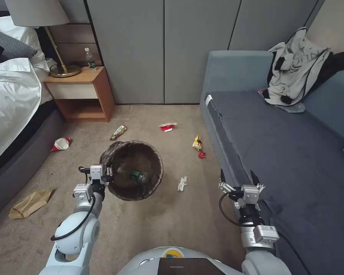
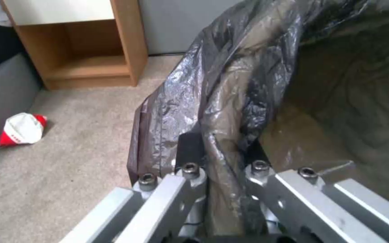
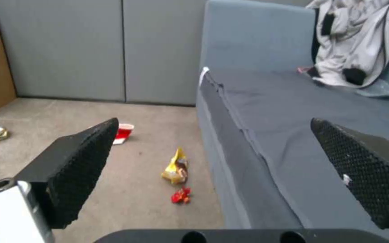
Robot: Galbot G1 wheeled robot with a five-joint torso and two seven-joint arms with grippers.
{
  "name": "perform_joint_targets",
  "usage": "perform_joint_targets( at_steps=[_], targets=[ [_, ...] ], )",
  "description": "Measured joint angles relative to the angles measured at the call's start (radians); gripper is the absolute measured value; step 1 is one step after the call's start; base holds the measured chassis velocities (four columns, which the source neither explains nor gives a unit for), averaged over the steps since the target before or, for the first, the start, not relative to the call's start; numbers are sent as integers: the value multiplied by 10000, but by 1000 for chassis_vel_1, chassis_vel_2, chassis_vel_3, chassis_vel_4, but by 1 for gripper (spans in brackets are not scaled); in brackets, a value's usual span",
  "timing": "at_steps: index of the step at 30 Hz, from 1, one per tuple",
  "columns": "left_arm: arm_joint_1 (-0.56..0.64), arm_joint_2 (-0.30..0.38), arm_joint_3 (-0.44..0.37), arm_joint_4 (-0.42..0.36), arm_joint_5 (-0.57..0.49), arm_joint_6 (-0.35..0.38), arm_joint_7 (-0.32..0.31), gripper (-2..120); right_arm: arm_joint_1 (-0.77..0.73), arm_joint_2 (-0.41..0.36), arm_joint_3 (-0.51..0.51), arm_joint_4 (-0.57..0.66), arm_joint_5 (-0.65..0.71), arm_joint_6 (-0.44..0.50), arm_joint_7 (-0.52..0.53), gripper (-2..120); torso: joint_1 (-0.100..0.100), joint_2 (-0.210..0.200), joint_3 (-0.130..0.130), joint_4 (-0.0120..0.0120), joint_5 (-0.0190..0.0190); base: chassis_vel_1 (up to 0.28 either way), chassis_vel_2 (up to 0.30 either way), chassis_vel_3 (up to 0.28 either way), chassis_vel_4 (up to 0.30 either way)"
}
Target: Pick up the trash bin, then pick up the garbage from the floor and place it into the trash bin.
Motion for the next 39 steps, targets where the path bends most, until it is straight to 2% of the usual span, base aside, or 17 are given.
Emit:
perform_joint_targets(
  at_steps=[2,3,5,7,14,18,28,32,39],
  targets=[
    [1,55,-71,0,66,46,16,3,209,18,152,68,251,-564,-490,100,0,0,0,1,0,0,0,0,0],
    [13,103,-204,-33,109,187,19,3,568,74,277,151,465,-1402,-1162,100,0,0,0,2,0,0,0,0,0],
    [16,113,-237,-46,109,219,20,3,671,75,285,152,497,-1583,-1280,100,0,0,0,1,-1,0,0,0,0],
    [22,157,-393,-48,103,263,33,3,1211,-197,121,59,627,-2205,-1461,100,0,0,0,3,-1,0,0,0,0],
    [9,208,-479,99,58,253,56,3,2067,-653,-466,-416,861,-2979,-1457,100,0,0,1,6,1,0,0,0,0],
    [-79,447,-551,234,-104,318,210,3,2403,-889,-765,-962,1302,-3547,-1642,100,0,0,1,-1,-1,0,0,0,0],
    [-64,575,-706,238,-266,355,304,3,3377,-1044,-1157,-2011,2303,-4366,-1773,100,0,0,1,2,-1,0,0,0,0],
    [-49,594,-702,194,-321,381,302,3,4259,-1041,-1583,-3265,2862,-4775,-1776,100,0,0,1,1,0,0,0,0,0],
    [19,554,-684,19,-349,467,282,3,5166,-1012,-2276,-4751,3452,-4934,-1500,100,0,0,1,2,1,0,0,0,0]
  ],
)
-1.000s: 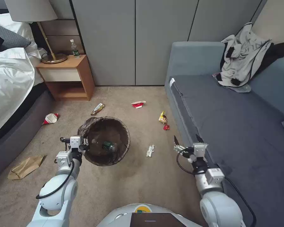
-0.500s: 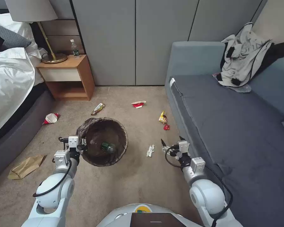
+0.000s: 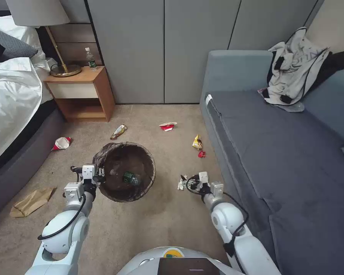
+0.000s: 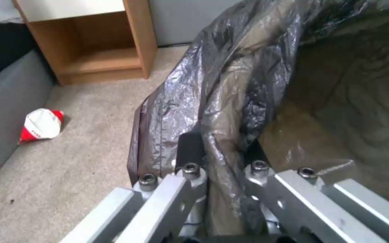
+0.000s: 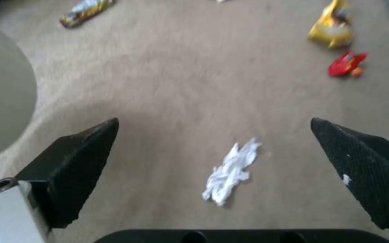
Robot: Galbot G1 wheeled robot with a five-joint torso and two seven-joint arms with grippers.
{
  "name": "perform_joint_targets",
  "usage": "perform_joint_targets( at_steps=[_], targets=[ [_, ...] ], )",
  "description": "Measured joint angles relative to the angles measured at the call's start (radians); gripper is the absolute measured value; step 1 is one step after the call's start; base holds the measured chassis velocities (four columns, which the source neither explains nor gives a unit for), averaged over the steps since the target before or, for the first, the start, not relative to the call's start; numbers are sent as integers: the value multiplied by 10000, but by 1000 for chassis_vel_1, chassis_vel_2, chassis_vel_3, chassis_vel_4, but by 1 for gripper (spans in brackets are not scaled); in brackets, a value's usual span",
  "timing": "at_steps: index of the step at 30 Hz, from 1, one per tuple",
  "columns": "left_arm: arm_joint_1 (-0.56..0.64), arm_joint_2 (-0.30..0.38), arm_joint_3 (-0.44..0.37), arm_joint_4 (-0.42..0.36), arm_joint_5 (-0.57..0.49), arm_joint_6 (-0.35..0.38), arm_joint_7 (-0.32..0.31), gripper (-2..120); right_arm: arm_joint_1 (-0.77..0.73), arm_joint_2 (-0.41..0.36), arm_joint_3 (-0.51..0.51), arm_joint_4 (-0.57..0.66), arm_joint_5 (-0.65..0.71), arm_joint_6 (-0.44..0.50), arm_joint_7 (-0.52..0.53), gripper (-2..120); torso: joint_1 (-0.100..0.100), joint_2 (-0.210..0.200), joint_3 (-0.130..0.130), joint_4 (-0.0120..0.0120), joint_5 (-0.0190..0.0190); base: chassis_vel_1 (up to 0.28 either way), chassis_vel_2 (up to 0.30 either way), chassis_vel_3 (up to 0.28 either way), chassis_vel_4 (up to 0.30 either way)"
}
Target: Pick up the trash bin, then pick up the garbage from the floor and place it into the trash bin.
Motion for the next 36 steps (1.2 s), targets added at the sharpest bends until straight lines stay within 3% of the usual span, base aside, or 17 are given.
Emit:
perform_joint_targets(
  at_steps=[11,14,36],
  targets=[
    [33,-85,15,-65,9,45,-33,3,977,309,-385,-2038,243,84,188,100,0,0,0,-3,-1,0,0,0,0],
    [51,-228,52,-116,67,96,-57,3,1636,539,-531,-3137,139,318,294,100,0,0,0,1,0,0,0,0,0],
    [-26,-466,161,-75,425,225,-41,3,3479,1220,-640,-6785,-728,1190,216,100,0,0,0,-2,-1,0,0,0,0]
  ],
)
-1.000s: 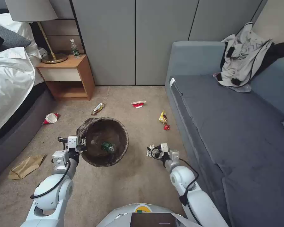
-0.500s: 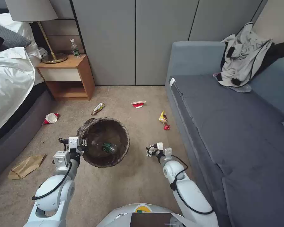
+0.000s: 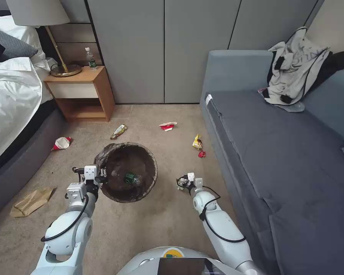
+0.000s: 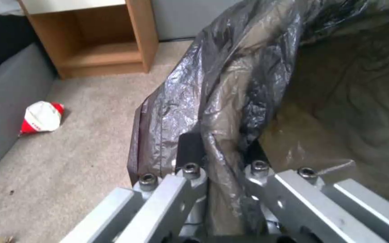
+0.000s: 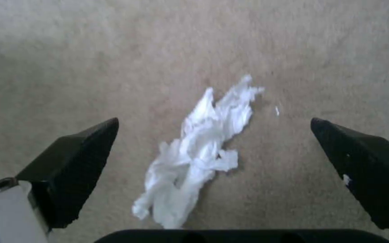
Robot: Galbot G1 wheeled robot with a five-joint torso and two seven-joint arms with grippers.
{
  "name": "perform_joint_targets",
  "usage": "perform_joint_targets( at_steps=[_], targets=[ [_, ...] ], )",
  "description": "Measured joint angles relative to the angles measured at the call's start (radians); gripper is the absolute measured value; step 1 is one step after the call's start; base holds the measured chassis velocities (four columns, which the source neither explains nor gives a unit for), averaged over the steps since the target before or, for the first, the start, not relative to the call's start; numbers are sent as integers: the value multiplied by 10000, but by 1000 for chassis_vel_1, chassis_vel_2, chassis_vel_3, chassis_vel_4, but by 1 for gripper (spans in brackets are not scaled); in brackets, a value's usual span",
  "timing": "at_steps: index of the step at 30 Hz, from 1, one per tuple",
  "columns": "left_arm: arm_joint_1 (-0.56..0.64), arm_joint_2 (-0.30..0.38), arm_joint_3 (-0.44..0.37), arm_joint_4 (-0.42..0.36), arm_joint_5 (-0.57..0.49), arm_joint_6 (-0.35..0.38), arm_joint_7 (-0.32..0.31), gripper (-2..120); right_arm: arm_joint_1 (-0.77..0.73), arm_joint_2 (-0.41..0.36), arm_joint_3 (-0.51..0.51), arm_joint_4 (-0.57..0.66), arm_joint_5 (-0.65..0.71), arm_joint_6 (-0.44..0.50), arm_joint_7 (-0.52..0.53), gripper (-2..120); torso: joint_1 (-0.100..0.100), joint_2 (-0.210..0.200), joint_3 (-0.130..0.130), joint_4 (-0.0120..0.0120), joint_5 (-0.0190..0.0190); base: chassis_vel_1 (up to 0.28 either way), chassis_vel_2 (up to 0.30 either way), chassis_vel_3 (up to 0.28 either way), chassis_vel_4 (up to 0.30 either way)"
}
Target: Pick up the trash bin, then pick up the garbage from the floor and place it into the trash bin.
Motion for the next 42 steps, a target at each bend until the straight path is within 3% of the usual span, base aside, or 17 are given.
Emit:
perform_joint_targets(
  at_steps=[7,16,22,42],
  targets=[
    [-19,-12,-2,92,33,0,2,3,244,243,180,-894,-403,379,-129,100,0,0,0,0,0,0,0,0,0],
    [-33,-39,27,93,34,-2,4,3,265,329,222,-1071,-762,548,-180,100,0,0,0,0,0,0,0,0,0],
    [-33,-54,36,85,20,-7,3,3,198,396,260,-1109,-921,616,-292,80,0,0,0,0,0,0,0,0,0],
    [-67,-127,59,112,17,-23,2,3,262,676,515,-1751,-1093,902,-665,78,-1,2,-2,-3,-4,0,0,0,0]
  ],
)
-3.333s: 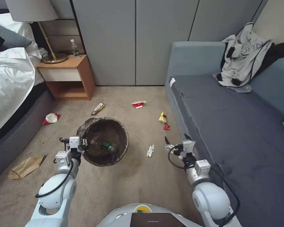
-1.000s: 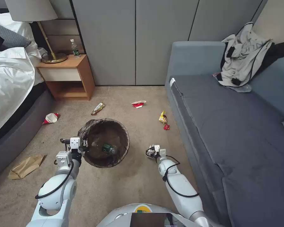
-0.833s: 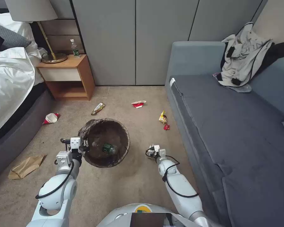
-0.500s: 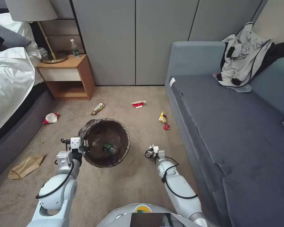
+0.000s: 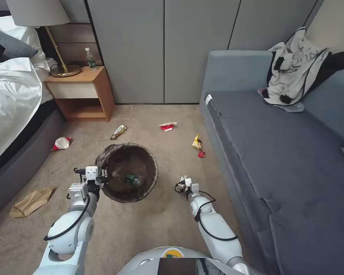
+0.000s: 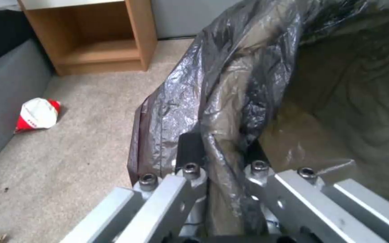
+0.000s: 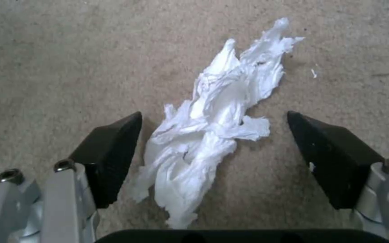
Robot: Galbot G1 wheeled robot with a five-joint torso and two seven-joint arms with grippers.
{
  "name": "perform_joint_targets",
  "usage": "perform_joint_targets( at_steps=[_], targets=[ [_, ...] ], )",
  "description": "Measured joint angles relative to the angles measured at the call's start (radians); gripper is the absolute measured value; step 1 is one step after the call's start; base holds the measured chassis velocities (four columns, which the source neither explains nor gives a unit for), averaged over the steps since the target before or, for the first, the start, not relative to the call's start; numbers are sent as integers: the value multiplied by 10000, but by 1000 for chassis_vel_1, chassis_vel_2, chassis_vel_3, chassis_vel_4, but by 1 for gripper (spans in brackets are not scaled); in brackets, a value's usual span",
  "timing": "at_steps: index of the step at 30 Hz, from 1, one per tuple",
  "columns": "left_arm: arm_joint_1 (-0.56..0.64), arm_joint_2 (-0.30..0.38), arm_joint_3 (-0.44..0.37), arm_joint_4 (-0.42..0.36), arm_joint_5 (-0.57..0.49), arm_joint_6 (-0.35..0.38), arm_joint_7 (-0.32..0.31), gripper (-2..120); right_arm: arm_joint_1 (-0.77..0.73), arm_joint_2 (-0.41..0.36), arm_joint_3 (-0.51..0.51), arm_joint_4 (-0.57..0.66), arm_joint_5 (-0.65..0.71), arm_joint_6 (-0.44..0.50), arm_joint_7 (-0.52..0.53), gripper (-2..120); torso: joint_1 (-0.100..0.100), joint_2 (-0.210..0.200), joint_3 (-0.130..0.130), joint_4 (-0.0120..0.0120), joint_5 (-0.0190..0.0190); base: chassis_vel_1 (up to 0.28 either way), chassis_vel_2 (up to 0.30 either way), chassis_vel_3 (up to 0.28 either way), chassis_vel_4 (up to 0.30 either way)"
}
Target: Pick up the trash bin, then pick up the garbage from the floor and place it into the trash bin.
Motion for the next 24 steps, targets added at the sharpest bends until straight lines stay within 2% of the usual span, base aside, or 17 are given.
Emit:
perform_joint_targets(
  at_steps=[6,14,21,24],
  targets=[
    [-9,-35,22,20,22,-10,1,3,29,55,19,-111,-35,38,-55,71,0,0,0,0,0,0,0,0,0],
    [0,-104,59,20,82,-31,0,3,-38,35,21,-68,-122,105,-122,48,0,0,1,4,4,0,0,0,0],
    [13,-120,99,-16,87,-33,0,3,-195,-46,-78,181,-148,93,-95,34,0,-1,2,9,11,0,0,0,0],
    [24,-121,110,-45,89,-33,-2,3,-338,-116,-143,458,-160,60,8,21,1,-2,3,12,12,0,0,0,0]
  ],
)
